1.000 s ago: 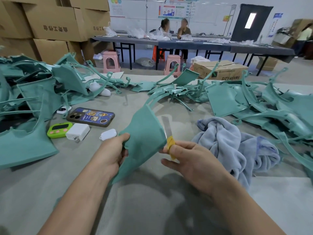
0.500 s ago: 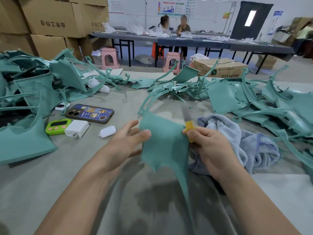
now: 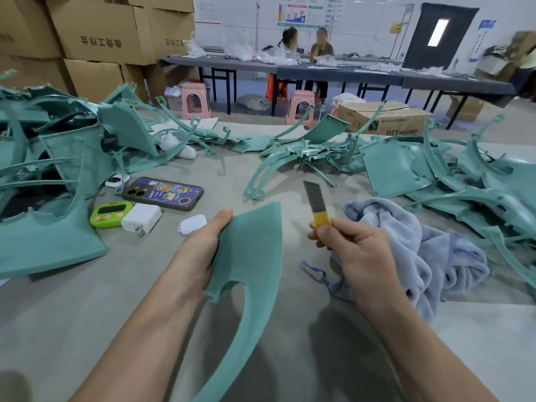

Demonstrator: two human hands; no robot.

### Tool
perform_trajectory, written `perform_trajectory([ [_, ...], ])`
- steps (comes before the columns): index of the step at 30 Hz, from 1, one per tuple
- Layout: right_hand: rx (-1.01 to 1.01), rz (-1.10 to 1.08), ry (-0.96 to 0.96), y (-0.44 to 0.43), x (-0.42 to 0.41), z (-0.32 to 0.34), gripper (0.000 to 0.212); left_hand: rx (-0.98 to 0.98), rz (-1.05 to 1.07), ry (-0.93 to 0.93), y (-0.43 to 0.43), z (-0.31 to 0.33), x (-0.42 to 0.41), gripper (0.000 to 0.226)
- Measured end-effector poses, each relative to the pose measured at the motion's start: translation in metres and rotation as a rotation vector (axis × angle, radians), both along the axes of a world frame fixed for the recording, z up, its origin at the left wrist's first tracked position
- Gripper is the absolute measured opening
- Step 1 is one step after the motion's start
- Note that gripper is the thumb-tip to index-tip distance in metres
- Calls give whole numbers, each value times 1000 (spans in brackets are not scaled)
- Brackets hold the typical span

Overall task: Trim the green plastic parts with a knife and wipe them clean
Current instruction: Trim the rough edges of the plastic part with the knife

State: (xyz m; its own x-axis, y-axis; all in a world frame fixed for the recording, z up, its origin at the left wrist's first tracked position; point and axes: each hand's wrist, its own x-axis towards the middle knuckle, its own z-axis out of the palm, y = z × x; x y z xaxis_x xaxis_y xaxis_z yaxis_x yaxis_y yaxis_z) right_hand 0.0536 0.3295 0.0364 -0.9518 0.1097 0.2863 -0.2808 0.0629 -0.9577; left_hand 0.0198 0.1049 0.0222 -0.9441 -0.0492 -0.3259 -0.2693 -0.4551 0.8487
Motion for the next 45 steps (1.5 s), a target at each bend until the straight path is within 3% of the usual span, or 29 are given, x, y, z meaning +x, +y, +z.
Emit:
perform_trajectory([
  [5, 21, 56, 38, -26, 9, -7, 25, 15, 0, 10, 2, -3, -2, 43],
  [8, 6, 131, -7, -33, 13, -10, 34, 39, 73, 33, -3, 0, -4, 23],
  [12, 247, 215, -14, -28, 15, -10, 27, 136, 142, 0, -20, 3, -12, 37],
  [17, 524, 486, -76, -2, 11, 4, 17, 153, 237, 69, -32, 0, -17, 42],
  [18, 515, 464, -70, 1, 10, 4, 18, 150, 239, 73, -33, -1, -18, 41],
  [22, 150, 187, -37, -5, 4, -4, 27, 122, 231, 100, -28, -3, -17, 24],
  [24, 116, 85, -53, -11, 2, -7, 30, 83, 249, 137, -25, -6, -18, 21],
  [30, 228, 128, -93, -30, 12, -16, 33, 73, 252, 174, -22, -8, -21, 28],
  [34, 345, 193, 0, -32, 16, -17, 22, 174, 307, 126, -35, -5, -23, 28],
  [41, 552, 440, -57, 1, 12, 5, 26, 169, 476, 129, -56, -7, -29, 26],
  [43, 393, 402, -93, 9, 8, 8, 32, 134, 541, 122, -54, -7, -28, 19],
  [45, -36, 353, -240, 9, 5, 8, 21, 80, 623, 159, -52, -7, -28, 18],
])
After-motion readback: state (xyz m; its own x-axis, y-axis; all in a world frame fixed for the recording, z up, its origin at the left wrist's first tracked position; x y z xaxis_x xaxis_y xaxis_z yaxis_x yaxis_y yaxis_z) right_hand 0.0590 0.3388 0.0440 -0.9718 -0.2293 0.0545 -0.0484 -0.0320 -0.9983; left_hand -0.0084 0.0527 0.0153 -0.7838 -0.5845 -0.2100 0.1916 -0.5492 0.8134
